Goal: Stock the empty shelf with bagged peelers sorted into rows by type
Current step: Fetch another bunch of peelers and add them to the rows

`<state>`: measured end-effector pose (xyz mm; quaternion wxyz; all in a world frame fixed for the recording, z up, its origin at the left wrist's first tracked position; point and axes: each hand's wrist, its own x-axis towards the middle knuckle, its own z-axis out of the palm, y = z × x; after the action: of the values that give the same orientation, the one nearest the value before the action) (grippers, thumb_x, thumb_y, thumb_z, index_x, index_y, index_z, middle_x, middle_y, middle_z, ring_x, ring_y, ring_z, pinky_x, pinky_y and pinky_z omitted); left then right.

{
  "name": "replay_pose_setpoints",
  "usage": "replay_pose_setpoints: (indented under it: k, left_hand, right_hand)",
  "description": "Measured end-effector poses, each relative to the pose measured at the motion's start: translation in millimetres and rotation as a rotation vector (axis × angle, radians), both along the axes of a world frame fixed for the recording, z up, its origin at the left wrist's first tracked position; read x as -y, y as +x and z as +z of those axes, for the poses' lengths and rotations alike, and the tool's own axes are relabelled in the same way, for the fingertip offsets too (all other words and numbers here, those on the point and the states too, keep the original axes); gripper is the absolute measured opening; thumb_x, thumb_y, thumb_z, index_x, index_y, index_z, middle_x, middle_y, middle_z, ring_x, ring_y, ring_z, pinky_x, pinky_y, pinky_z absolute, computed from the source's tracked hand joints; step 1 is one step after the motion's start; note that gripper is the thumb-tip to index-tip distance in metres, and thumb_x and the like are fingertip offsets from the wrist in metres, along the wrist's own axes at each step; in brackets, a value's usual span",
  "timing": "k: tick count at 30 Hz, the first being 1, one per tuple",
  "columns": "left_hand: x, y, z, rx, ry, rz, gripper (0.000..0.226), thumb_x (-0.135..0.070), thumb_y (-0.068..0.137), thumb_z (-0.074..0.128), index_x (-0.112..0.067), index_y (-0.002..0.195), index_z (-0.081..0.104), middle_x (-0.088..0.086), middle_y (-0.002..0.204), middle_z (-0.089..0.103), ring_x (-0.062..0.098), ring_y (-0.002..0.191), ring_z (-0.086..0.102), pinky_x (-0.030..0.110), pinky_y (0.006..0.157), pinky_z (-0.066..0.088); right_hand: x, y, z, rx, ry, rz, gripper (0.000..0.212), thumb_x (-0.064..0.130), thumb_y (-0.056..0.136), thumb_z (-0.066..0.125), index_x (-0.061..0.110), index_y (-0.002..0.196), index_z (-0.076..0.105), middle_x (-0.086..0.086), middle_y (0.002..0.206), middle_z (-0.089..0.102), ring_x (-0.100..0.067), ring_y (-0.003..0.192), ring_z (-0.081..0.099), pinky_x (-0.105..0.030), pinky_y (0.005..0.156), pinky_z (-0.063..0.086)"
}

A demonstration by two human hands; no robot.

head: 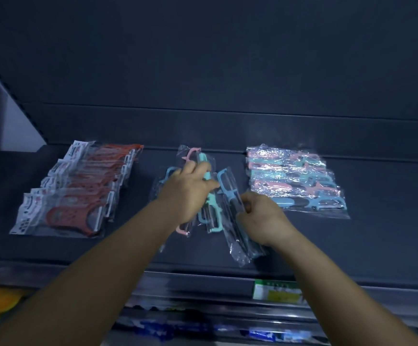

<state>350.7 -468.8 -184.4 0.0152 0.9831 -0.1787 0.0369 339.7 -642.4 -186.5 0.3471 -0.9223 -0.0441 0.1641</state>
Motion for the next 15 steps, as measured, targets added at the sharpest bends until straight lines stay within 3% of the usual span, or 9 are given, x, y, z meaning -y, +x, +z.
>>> replay_pose_setpoints:
  k: [3, 7, 11, 15]
  left_hand:
    - [-5, 8, 1, 0.090, 0.006, -0.148, 0.039, -0.002, 0.079, 0.051, -0.017, 0.109, 0.070, 0.005, 0.119, 0.061, 0.029, 0.119, 0.052, 0.041, 0.099, 0.037]
    - [-1, 14, 1, -0.021, 0.088, -0.111, 0.031, -0.007, 0.091, 0.049, -0.020, 0.119, 0.057, -0.004, 0.122, 0.056, 0.016, 0.127, 0.038, 0.023, 0.108, 0.015]
    - [8, 14, 1, -0.040, 0.141, -0.116, 0.033, -0.005, 0.091, 0.045, -0.018, 0.121, 0.051, 0.000, 0.115, 0.052, 0.018, 0.116, 0.043, 0.027, 0.109, 0.016]
    - [15, 16, -3, 0.004, 0.153, -0.155, 0.042, -0.003, 0.091, 0.044, -0.014, 0.131, 0.049, 0.010, 0.114, 0.050, 0.027, 0.109, 0.048, 0.034, 0.101, 0.031]
  right_hand:
    - [1, 0, 2, -0.013, -0.001, 0.001, 0.024, 0.012, 0.088, 0.048, 0.019, 0.107, 0.061, -0.005, 0.096, 0.066, -0.026, 0.089, 0.061, -0.027, 0.069, 0.042]
    - [9, 0, 4, 0.004, -0.003, 0.000, 0.023, 0.011, 0.086, 0.047, 0.018, 0.104, 0.060, -0.007, 0.097, 0.066, -0.027, 0.090, 0.061, -0.026, 0.069, 0.040]
    - [18, -1, 6, 0.021, 0.010, -0.011, 0.026, 0.011, 0.086, 0.045, 0.017, 0.105, 0.061, -0.008, 0.096, 0.066, -0.029, 0.090, 0.062, -0.027, 0.068, 0.043]
    - [27, -1, 6, 0.056, 0.040, -0.045, 0.022, 0.014, 0.090, 0.043, 0.013, 0.106, 0.058, -0.009, 0.097, 0.064, -0.029, 0.089, 0.060, -0.028, 0.066, 0.043]
